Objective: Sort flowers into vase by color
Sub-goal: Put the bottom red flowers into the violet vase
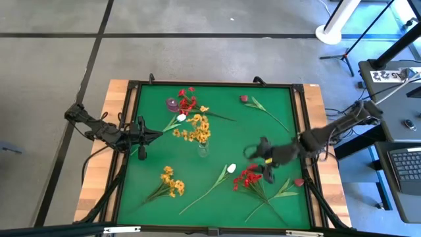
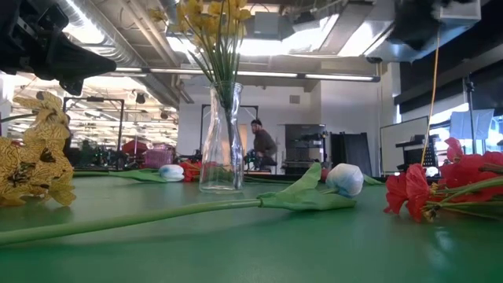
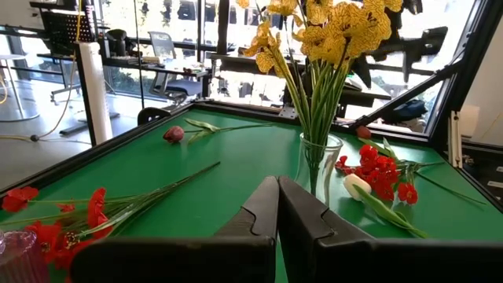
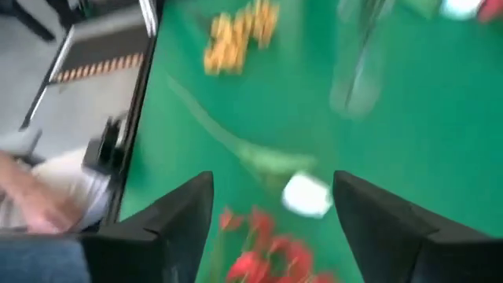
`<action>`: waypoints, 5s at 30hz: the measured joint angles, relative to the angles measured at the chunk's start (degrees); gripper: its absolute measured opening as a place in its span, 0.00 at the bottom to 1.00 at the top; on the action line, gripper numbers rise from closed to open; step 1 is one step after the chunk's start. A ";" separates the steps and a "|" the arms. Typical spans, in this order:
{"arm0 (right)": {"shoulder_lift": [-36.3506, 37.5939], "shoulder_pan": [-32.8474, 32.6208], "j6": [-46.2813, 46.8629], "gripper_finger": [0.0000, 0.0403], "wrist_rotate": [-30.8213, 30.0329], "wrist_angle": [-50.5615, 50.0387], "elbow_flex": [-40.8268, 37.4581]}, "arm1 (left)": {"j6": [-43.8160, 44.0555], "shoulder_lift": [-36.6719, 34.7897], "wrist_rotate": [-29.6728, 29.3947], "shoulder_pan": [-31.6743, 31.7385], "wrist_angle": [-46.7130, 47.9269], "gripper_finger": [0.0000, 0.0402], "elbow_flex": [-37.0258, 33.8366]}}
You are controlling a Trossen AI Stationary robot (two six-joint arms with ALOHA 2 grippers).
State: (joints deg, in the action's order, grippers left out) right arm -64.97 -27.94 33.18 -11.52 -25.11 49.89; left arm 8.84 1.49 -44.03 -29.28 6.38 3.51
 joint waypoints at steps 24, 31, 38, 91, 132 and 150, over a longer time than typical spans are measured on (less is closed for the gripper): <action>-20.13 -17.45 43.23 0.49 7.68 -5.39 -0.04 | -0.02 -0.02 0.00 0.02 0.02 0.00 -0.02; -25.97 -17.45 42.68 0.49 9.74 -5.15 -0.02 | -0.02 -0.02 0.00 0.02 0.02 0.00 -0.02; -29.35 -17.42 42.63 0.47 10.18 -5.15 0.15 | -0.02 -0.02 0.00 0.02 0.02 0.00 0.00; -0.02 1.03 -29.09 0.01 -35.36 6.81 21.88 | -5.01 0.00 0.48 0.19 -27.85 0.00 -0.08; -14.73 44.10 -22.56 0.00 28.00 52.13 21.84 | 1.34 70.65 42.79 38.54 -0.70 0.19 66.81; -14.69 44.04 -22.49 0.00 28.14 48.42 21.84 | -3.03 74.25 42.71 39.70 -8.33 0.35 68.09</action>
State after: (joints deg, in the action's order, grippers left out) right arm -79.66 16.10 10.70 16.62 23.31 71.72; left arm 5.80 75.75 -1.32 10.42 -1.95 71.59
